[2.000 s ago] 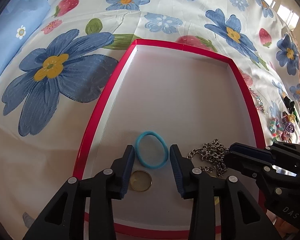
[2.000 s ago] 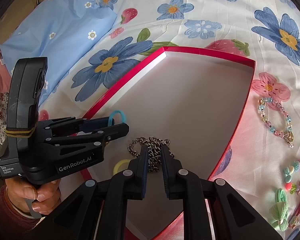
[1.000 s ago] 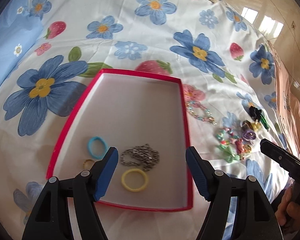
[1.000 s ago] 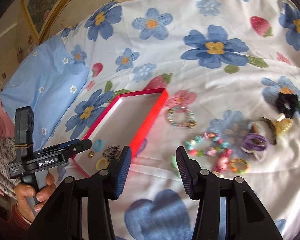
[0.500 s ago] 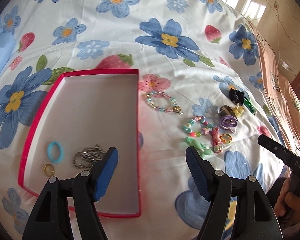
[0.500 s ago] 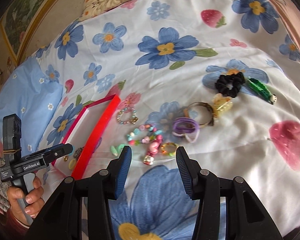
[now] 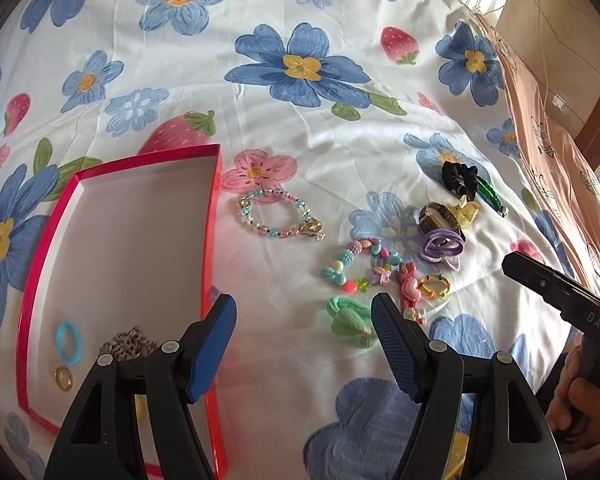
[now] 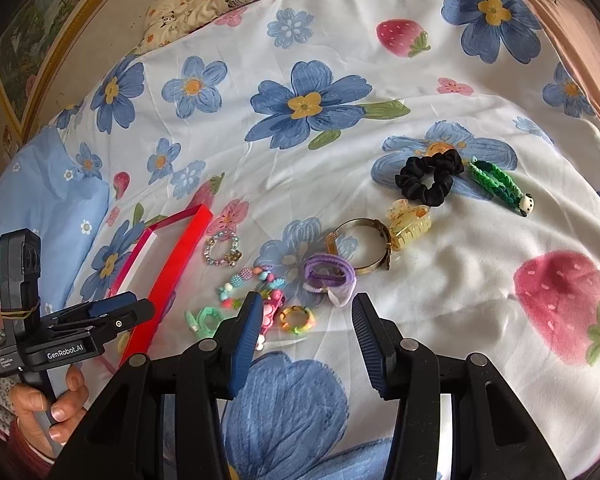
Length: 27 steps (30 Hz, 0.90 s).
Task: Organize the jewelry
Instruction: 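Move both open grippers back to the jewelry pile, then grasp the beaded bracelet with the left gripper while the right gripper grasps the purple hair tie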
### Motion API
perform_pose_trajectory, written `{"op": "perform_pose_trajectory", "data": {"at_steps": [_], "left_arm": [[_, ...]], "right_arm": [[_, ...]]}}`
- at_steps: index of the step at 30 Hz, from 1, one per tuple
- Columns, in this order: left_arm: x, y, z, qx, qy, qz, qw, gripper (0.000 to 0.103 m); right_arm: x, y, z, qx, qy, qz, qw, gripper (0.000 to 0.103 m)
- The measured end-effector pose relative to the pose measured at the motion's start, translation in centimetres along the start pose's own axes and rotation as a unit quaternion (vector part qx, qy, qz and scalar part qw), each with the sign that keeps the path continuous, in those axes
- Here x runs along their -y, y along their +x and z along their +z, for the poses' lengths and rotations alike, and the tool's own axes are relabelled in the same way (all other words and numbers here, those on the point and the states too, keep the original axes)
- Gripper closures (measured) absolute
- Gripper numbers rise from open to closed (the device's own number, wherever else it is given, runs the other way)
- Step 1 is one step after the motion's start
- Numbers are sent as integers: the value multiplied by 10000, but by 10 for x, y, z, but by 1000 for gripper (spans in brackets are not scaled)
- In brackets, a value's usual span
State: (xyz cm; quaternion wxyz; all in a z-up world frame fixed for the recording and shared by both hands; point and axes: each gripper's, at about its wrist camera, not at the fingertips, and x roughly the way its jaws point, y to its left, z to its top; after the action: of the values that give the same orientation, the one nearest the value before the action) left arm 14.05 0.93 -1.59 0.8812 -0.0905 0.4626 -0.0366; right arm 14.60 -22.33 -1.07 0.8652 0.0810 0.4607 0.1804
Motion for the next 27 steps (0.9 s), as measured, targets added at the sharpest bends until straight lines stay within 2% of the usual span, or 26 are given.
{"op": "perform_pose_trajectory", "data": {"at_steps": [10, 15, 20, 21, 24, 25, 26, 27], "left_arm": [[10, 55, 40, -101, 326, 93, 9994, 35], [17, 92, 58, -315, 577, 193, 9977, 38], [20, 128, 68, -671, 676, 310, 9950, 56], [21, 134, 68, -734, 707, 322, 9943, 66], [26, 142, 68, -746, 782, 278, 9938, 83], [28, 143, 68, -735, 813, 248, 9937, 87], [29, 143, 68, -711, 844, 234, 9936, 89], [29, 142, 67, -692, 855, 206, 9937, 90]], "right_arm": [[14, 36, 10, -268, 30, -121, 9996, 56], [21, 50, 12, -381, 75, -142, 9991, 56], [23, 60, 13, -459, 89, -125, 9988, 57], [23, 61, 13, -474, 81, -124, 9988, 57], [22, 66, 13, -512, 43, -160, 9985, 74], [23, 67, 12, -519, 41, -190, 9985, 77], [24, 68, 12, -530, 35, -224, 9983, 86], [25, 69, 11, -540, 35, -251, 9982, 88]]}}
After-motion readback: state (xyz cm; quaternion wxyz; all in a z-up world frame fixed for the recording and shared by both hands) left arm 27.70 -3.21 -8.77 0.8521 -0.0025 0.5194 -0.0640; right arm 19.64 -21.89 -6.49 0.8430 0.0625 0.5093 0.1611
